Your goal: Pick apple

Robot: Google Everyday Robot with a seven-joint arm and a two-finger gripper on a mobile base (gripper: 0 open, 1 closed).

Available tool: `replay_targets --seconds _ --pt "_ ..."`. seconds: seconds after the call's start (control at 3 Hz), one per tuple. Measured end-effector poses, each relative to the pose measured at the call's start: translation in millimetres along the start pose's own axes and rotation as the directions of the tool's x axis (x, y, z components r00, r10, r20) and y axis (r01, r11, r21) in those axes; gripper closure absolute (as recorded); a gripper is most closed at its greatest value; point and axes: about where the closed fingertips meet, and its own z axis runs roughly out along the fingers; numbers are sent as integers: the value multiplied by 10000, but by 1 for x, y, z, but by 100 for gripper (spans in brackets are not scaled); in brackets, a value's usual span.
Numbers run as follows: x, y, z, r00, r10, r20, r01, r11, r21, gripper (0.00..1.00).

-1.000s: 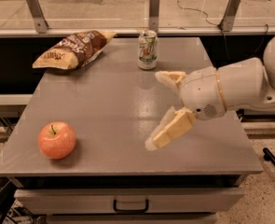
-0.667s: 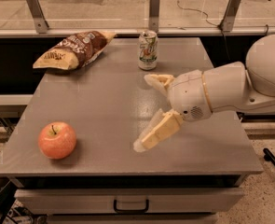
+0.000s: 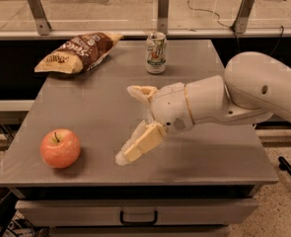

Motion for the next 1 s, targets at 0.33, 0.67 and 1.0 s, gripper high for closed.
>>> replay_targets --seconds 0.33,0.67,1.0 --pt "-2 4 23 9990 31 445 -17 9995 -310 0" --pt "-2 6 44 9950 -93 995 132 9992 -384 0" --pt "-6 11 62 9898 -300 1389 365 9983 -444 0"
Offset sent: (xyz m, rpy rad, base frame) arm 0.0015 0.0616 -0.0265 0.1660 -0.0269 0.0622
